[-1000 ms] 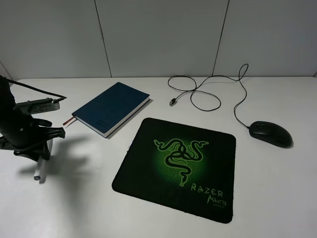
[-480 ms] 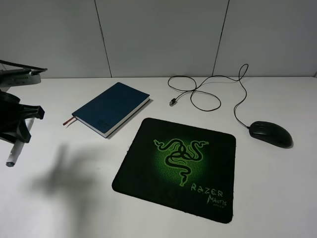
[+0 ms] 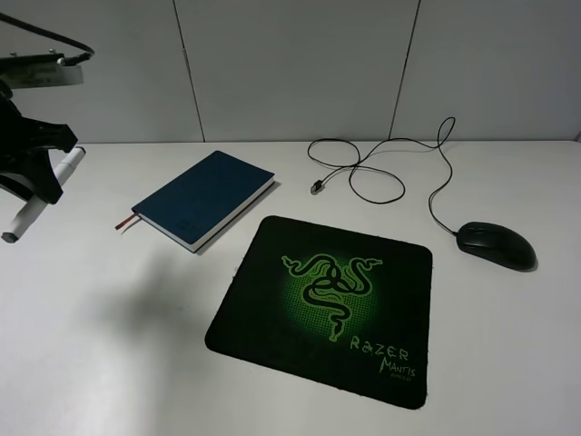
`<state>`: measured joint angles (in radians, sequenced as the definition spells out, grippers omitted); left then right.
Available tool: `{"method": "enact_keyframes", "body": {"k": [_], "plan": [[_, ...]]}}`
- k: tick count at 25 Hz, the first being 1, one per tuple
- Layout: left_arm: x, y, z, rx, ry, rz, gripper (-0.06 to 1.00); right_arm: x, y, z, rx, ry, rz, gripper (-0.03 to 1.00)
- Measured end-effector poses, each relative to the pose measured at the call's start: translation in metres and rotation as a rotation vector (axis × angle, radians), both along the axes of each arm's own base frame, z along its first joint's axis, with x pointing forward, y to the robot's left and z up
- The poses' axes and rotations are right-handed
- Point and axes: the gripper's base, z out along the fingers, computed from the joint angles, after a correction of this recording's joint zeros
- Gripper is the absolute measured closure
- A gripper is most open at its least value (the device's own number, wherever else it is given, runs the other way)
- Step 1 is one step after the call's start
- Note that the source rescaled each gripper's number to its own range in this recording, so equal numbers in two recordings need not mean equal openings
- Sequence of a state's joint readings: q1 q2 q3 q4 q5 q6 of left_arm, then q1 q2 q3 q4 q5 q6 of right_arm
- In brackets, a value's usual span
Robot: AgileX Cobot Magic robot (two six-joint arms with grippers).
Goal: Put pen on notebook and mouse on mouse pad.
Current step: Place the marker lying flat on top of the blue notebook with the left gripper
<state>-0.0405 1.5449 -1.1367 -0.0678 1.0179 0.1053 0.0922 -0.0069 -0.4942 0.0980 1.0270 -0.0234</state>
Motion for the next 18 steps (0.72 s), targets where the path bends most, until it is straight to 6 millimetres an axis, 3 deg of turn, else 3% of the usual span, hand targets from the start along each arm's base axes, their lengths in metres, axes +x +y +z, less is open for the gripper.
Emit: {"method": "enact_keyframes", "body": {"k": [10,18], "plan": [[0.060,-0.038,-0.012,0.045,0.040,-0.191,0.94,0.000,0.000,0.000,0.001,0.000,0.000,-0.03],[0.107,-0.051,-0.020,0.085,0.005,-0.280,0.94,0.000,0.000,0.000,0.001,0.000,0.000,-0.03]]}}
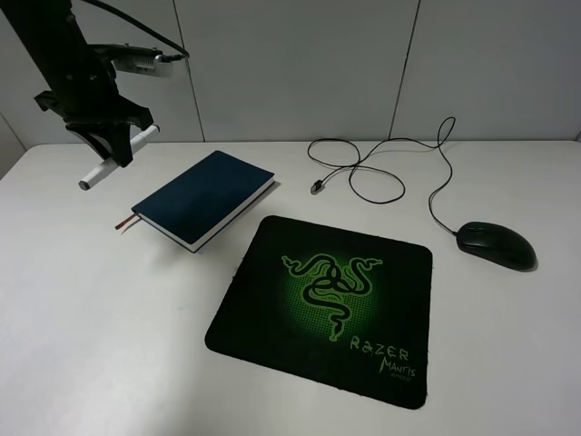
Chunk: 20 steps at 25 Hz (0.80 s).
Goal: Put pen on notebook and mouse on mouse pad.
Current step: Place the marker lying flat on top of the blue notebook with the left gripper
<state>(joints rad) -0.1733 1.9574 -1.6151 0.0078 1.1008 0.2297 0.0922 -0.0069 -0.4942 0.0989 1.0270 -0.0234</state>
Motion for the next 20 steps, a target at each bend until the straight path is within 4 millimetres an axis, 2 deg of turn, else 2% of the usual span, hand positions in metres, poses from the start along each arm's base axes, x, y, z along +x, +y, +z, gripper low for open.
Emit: {"method": "enact_keyframes", "body": {"k": [5,10,14,20], "plan": [[0.024,-0.013,-0.012,0.001,-0.001,-0.035,0.94,0.000,0.000,0.000,0.000,0.000,0.000,-0.03],[0.039,-0.034,-0.034,0.007,0.029,-0.090,0.94,0.000,0.000,0.000,0.000,0.000,0.000,-0.03],[0.044,-0.046,-0.053,0.013,0.055,-0.116,0.94,0.000,0.000,0.000,0.000,0.000,0.000,-0.03],[0.048,-0.054,-0.071,0.005,0.047,-0.128,0.94,0.000,0.000,0.000,0.001,0.000,0.000,-0.03]]}}
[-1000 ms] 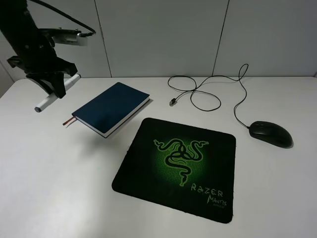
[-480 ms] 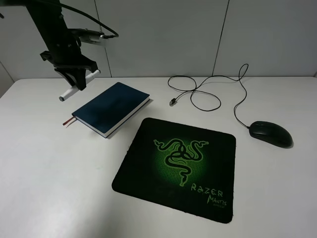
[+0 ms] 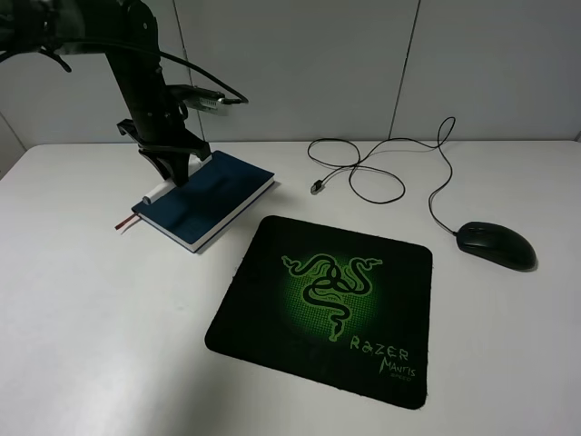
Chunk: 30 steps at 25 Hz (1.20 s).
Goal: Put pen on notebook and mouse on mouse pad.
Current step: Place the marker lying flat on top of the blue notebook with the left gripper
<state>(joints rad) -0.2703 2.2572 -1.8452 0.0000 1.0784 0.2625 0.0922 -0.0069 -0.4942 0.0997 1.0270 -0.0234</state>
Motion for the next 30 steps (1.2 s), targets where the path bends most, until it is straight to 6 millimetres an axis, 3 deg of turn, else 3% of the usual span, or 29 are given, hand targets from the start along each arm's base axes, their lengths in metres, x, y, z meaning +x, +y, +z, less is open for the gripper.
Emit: {"method": "enact_keyframes", "body": {"k": [6,18,20,23,24,26,30], "plan": [[0.0031,-0.0021,-0.0120,-0.001,-0.002,-0.003,0.94,0.0000,0.0002,0.0000,0.002,0.000,0.001,-0.03],[0.0051,-0.0027,-0.0123,-0.006,-0.023,-0.003,0.93,0.0000,0.0002,0.0000,0.002,0.000,0.002,-0.03],[0.0050,-0.0027,-0.0123,-0.006,-0.022,-0.003,0.76,0.0000,0.0002,0.0000,0.002,0.000,0.002,-0.03],[0.0050,-0.0027,-0.0123,-0.006,-0.021,-0.003,0.24,0.0000,0.0002,0.0000,0.002,0.000,0.002,-0.03],[0.0051,-0.0027,-0.0123,-0.006,-0.022,-0.003,0.13,0.0000,0.0002,0.0000,0.002,0.000,0.002,-0.03],[0.0057,-0.0029,-0.0122,-0.008,-0.030,-0.003,0.02,0.0000,0.0002,0.0000,0.002,0.000,0.002,-0.03],[0.0059,-0.0034,-0.0122,-0.014,-0.031,-0.001,-0.04,0.0000,0.0002,0.0000,0.002,0.000,0.002,-0.03]]}}
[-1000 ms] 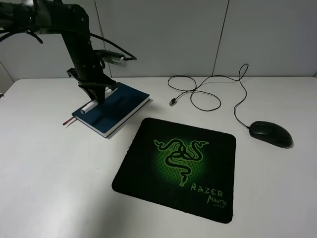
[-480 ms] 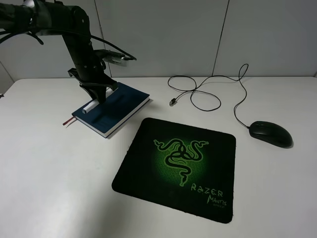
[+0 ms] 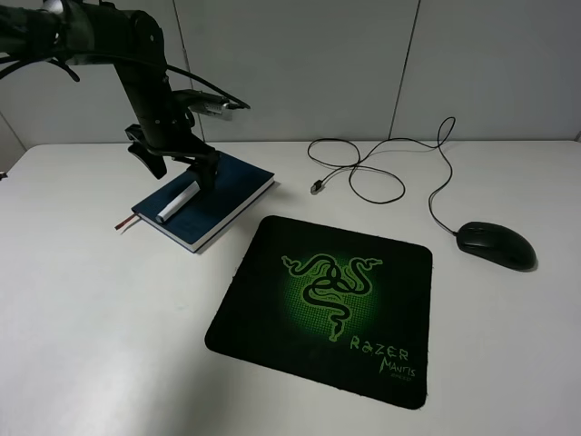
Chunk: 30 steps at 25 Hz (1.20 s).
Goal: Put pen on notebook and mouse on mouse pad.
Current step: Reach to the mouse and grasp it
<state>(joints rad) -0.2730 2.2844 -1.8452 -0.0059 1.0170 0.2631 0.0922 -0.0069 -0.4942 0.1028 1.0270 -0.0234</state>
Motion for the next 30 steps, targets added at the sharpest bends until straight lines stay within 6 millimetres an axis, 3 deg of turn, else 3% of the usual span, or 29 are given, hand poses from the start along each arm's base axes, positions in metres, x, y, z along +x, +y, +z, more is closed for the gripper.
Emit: {"method": "enact_keyframes", "body": {"k": [6,9,15,24,30], "plan": [[-0.001,-0.001,0.001,-0.015,0.012,0.007,-0.05,0.000,0.000,0.000,0.000,0.000,0.000,-0.03],[-0.005,0.000,0.012,-0.013,0.027,0.007,-0.05,0.000,0.000,0.000,0.000,0.000,0.000,-0.03],[-0.022,0.004,0.067,-0.019,0.009,0.004,-0.05,0.000,0.000,0.000,0.000,0.000,0.000,-0.03],[-0.045,0.014,0.143,-0.031,-0.169,0.018,-0.05,0.000,0.000,0.000,0.000,0.000,0.000,-0.03],[-0.073,0.026,0.194,-0.038,-0.289,0.088,-0.05,0.000,0.000,0.000,0.000,0.000,0.000,-0.03]]}}
